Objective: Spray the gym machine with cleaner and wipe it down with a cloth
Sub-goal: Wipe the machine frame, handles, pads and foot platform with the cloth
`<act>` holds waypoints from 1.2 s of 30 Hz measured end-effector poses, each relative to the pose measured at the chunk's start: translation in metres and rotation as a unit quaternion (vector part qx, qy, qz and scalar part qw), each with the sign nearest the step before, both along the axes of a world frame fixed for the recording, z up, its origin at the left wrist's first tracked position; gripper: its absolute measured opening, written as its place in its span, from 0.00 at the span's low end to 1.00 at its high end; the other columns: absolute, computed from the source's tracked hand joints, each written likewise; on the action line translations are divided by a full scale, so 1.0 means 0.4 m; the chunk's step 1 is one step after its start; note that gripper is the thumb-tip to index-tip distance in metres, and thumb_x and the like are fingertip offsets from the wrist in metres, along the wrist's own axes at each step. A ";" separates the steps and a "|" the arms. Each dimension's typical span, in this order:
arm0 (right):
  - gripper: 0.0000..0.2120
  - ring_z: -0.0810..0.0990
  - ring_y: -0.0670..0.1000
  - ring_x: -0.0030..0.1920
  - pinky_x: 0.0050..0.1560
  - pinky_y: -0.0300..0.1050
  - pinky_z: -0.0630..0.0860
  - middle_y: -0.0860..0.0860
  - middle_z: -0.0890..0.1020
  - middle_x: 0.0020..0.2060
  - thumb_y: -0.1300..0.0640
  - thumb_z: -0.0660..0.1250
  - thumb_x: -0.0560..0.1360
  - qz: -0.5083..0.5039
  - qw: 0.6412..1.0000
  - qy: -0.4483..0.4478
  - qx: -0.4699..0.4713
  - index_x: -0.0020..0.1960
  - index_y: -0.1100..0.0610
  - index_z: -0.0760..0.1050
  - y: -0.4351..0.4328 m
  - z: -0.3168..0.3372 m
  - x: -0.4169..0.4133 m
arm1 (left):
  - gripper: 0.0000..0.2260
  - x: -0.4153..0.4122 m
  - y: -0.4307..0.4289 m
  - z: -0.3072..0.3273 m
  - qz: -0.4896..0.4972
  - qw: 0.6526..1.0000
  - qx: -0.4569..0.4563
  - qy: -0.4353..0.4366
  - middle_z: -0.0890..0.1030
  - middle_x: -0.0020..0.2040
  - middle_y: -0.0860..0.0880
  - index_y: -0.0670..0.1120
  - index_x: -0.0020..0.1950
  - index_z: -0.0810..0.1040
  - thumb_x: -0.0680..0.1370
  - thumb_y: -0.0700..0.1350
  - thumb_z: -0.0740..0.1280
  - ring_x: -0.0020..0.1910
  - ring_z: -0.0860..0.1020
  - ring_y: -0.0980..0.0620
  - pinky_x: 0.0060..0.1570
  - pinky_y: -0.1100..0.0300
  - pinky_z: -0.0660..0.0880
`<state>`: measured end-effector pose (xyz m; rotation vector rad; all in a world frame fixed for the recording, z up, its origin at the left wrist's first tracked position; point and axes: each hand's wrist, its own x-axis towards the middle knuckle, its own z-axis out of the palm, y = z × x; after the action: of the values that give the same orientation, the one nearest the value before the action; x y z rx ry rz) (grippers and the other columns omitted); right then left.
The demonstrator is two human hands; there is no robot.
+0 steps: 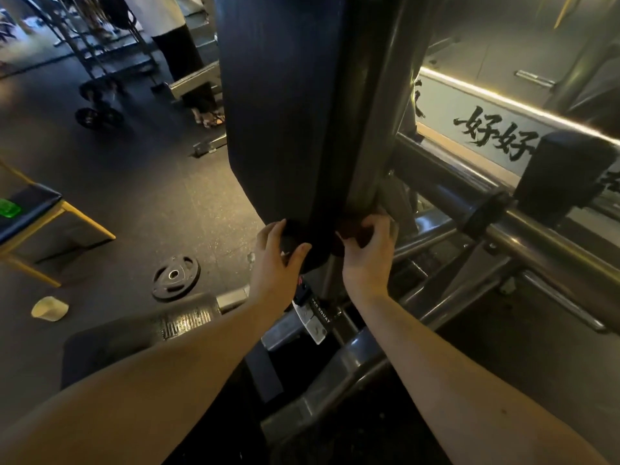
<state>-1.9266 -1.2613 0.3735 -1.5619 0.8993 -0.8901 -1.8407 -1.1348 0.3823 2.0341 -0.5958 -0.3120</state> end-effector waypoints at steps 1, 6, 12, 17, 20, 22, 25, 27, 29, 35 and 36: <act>0.17 0.73 0.45 0.65 0.61 0.35 0.76 0.45 0.69 0.67 0.64 0.72 0.77 0.006 1.000 0.001 0.006 0.55 0.46 0.70 0.015 -0.034 -0.002 | 0.28 0.003 0.005 -0.010 -0.001 1.000 -0.009 0.005 0.63 0.76 0.52 0.48 0.81 0.63 0.82 0.46 0.69 0.57 0.71 0.81 0.51 0.81 0.70; 0.17 0.73 0.47 0.67 0.63 0.32 0.74 0.45 0.65 0.71 0.69 0.69 0.75 0.014 0.997 0.053 0.047 0.53 0.50 0.71 0.120 -0.233 0.013 | 0.29 0.008 0.012 -0.053 0.000 1.000 -0.013 0.010 0.63 0.72 0.62 0.54 0.82 0.61 0.82 0.46 0.68 0.66 0.77 0.58 0.64 0.70 0.73; 0.13 0.76 0.50 0.59 0.63 0.46 0.78 0.49 0.70 0.63 0.66 0.71 0.73 0.026 0.995 0.060 0.069 0.47 0.50 0.72 0.104 -0.200 0.014 | 0.29 0.004 0.003 -0.012 -0.001 1.000 0.012 -0.027 0.64 0.74 0.58 0.50 0.80 0.65 0.81 0.46 0.71 0.69 0.72 0.57 0.69 0.59 0.74; 0.11 0.77 0.47 0.48 0.54 0.37 0.76 0.53 0.77 0.54 0.68 0.68 0.74 -0.035 0.998 0.022 0.038 0.48 0.53 0.73 0.011 0.061 -0.006 | 0.27 -0.003 -0.070 0.178 0.001 0.994 -0.012 -0.110 0.64 0.75 0.53 0.49 0.79 0.67 0.81 0.48 0.71 0.71 0.63 0.60 0.65 0.76 0.60; 0.09 0.78 0.51 0.49 0.55 0.48 0.78 0.55 0.79 0.51 0.65 0.68 0.74 -0.055 0.998 -0.020 0.008 0.49 0.53 0.74 -0.037 0.249 0.000 | 0.25 -0.004 -0.123 0.325 -0.014 0.989 -0.055 -0.138 0.65 0.74 0.54 0.51 0.78 0.68 0.82 0.50 0.68 0.72 0.64 0.58 0.71 0.65 0.62; 0.09 0.79 0.51 0.50 0.55 0.49 0.78 0.52 0.80 0.50 0.63 0.70 0.75 -0.067 0.997 -0.044 -0.023 0.50 0.51 0.75 -0.080 0.368 0.001 | 0.23 0.005 -0.157 0.408 -0.016 0.982 -0.070 -0.177 0.68 0.73 0.52 0.51 0.78 0.69 0.83 0.50 0.67 0.73 0.64 0.54 0.73 0.58 0.64; 0.09 0.78 0.43 0.48 0.49 0.35 0.73 0.46 0.79 0.48 0.62 0.72 0.77 -0.067 0.990 -0.093 -0.083 0.52 0.51 0.75 -0.160 0.564 -0.017 | 0.22 0.007 -0.201 0.535 -0.022 0.972 -0.107 -0.210 0.70 0.72 0.52 0.51 0.76 0.70 0.83 0.51 0.67 0.71 0.67 0.55 0.72 0.56 0.66; 0.10 0.75 0.37 0.46 0.44 0.27 0.71 0.44 0.78 0.47 0.63 0.71 0.77 -0.068 0.982 -0.113 -0.133 0.53 0.52 0.73 -0.217 0.690 -0.029 | 0.24 0.001 -0.233 0.607 -0.030 0.970 -0.128 -0.207 0.69 0.72 0.53 0.52 0.77 0.69 0.82 0.52 0.68 0.69 0.70 0.56 0.71 0.54 0.69; 0.10 0.75 0.38 0.46 0.42 0.27 0.71 0.45 0.78 0.48 0.64 0.70 0.77 -0.040 0.980 -0.106 -0.164 0.53 0.52 0.72 -0.259 0.771 -0.026 | 0.26 -0.001 -0.262 0.653 -0.023 0.967 -0.112 -0.227 0.68 0.74 0.52 0.53 0.79 0.66 0.82 0.53 0.68 0.70 0.70 0.54 0.67 0.55 0.70; 0.12 0.79 0.39 0.47 0.46 0.34 0.73 0.40 0.80 0.47 0.59 0.69 0.80 0.017 0.987 -0.082 -0.135 0.56 0.45 0.72 -0.222 0.613 -0.025 | 0.19 0.011 -0.279 0.670 -0.013 0.962 -0.036 -0.271 0.70 0.72 0.53 0.54 0.73 0.74 0.82 0.55 0.66 0.71 0.68 0.51 0.65 0.49 0.73; 0.12 0.81 0.39 0.47 0.48 0.37 0.77 0.40 0.81 0.47 0.59 0.68 0.80 0.044 0.990 -0.072 -0.109 0.55 0.43 0.72 -0.205 0.555 -0.034 | 0.19 0.014 -0.279 0.669 -0.012 0.962 -0.036 -0.271 0.70 0.72 0.53 0.55 0.73 0.74 0.82 0.55 0.66 0.71 0.68 0.51 0.65 0.50 0.73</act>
<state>-1.9401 -1.3433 0.5954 -1.6847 0.6412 -1.0500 -1.8353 -1.2462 0.6500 2.0424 -0.9493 0.2646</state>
